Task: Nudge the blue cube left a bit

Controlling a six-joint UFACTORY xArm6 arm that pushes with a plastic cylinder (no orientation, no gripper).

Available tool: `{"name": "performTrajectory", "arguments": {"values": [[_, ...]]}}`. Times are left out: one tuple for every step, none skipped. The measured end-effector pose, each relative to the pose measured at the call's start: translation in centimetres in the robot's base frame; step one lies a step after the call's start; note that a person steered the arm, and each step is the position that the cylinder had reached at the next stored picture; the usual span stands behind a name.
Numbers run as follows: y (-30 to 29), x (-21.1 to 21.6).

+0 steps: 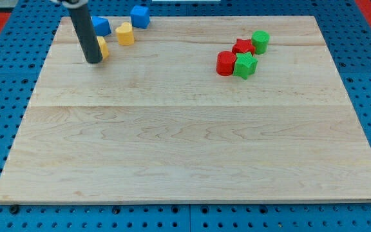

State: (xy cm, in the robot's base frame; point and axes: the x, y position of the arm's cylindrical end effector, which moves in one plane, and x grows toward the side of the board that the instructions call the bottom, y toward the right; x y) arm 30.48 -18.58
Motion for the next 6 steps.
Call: {"name": "performTrajectory", "arguments": {"values": [[2.6, 1.7], [9.8, 1.7], [15.1, -4.6], [15.3, -11.1], [14.6, -11.3], [13.6, -11.2]]}}
